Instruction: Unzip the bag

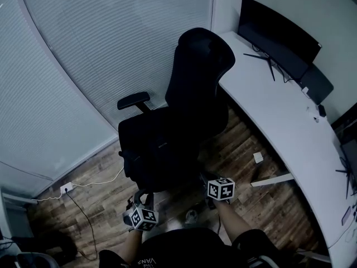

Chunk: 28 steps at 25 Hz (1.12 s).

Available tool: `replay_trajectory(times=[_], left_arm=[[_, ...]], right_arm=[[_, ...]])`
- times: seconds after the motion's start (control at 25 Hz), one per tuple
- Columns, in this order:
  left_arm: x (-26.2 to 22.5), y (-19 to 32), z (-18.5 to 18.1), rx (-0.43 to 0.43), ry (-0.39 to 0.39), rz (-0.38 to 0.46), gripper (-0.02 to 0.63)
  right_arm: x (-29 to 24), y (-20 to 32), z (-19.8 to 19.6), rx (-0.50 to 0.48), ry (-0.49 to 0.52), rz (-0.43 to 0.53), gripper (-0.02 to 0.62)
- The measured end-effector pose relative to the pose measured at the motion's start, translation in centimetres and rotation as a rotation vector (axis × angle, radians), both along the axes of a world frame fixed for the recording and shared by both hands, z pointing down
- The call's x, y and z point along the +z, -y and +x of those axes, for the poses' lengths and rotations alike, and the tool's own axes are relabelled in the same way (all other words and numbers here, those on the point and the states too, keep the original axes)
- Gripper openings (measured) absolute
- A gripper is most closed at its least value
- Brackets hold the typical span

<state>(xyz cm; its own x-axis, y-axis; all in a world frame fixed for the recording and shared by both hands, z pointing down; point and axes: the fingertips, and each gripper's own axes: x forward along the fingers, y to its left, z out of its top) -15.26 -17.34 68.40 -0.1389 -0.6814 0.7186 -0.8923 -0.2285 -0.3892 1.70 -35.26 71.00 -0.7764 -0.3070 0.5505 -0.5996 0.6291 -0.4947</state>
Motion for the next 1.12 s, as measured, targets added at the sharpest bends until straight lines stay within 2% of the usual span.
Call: replay_trajectory(times=[0.16, 0.4, 0.56, 0.76, 1.12], left_arm=[[-0.1, -0.7, 0.1, 0.032, -0.026, 0.005, 0.094], [-0.8, -1.7, 0.8, 0.047, -0.138, 0.016, 0.13], [-1.6, -2.3, 0.9, 0.086, -0.163, 0.068, 0.137], [-3.9, -3.5, 0.5, 0.114, -0.195, 0.129, 0.175], [-9.1, -6.9, -0.4, 0.135, -0.244, 0.258, 0.179]], right_arm=[[-0.4, -1.8, 0.2, 0.021, -0.022, 0.033, 0.049], [-1.8, -4.6, 0.1, 0.087, -0.035, 0.083, 0.049], [-3.5, -6.7, 0.2, 0.131, -0.02, 0.114, 0.049], [-6.6, -9.6, 0.1, 0.184, 0.019, 0.165, 0.051], [-12.5, -14.6, 0.1, 0.271, 0.1, 0.254, 0.051]])
